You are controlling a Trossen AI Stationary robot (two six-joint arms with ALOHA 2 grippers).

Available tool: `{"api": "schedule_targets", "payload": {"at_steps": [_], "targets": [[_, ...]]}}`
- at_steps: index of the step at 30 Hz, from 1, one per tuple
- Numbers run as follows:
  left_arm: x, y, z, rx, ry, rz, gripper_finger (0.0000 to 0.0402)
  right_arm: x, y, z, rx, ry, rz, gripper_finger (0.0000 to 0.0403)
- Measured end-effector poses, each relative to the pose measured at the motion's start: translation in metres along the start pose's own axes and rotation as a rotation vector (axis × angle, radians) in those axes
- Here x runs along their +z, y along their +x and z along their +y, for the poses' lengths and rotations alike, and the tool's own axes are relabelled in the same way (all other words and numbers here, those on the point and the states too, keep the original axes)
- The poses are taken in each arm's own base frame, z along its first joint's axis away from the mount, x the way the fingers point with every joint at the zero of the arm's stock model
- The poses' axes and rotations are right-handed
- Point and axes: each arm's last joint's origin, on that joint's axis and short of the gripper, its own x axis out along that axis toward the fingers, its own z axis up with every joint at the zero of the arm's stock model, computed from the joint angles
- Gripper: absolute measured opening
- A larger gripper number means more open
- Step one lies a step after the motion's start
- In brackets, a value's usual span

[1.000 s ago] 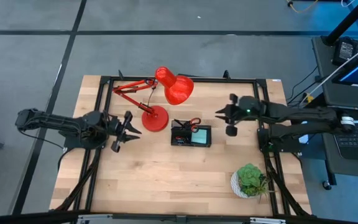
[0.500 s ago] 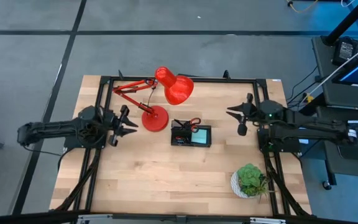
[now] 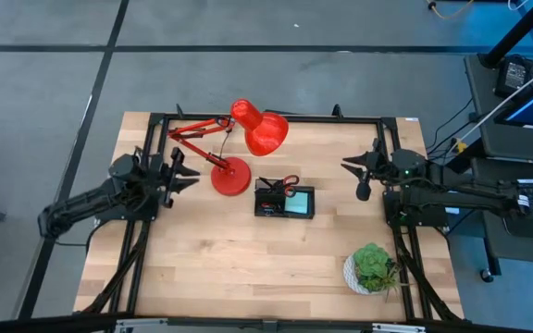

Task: Pick and place office supplies into organizer
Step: Return to Home Position

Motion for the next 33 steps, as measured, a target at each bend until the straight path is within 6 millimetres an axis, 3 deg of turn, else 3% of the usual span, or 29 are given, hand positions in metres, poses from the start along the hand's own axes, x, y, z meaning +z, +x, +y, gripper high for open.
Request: {"api": "schedule_targets", "payload": {"at_steps": [5,17,33], "targets": [[-0.004,-0.001,0.008,0.186,-0.023,0.012,0.0086,0.000,0.000,0.000,-0.001,0.000,0.000,0.0084],[-0.015,-0.004,0.015,0.435,-0.083,0.079,0.0086,0.000,0.000,-0.002,-0.085,0.007,0.006,0.0084],[-0.018,0.000,0.006,0.420,-0.090,0.094,0.0086,-0.001,-0.012,-0.008,-0.209,0.112,-0.030,0.0084]]}}
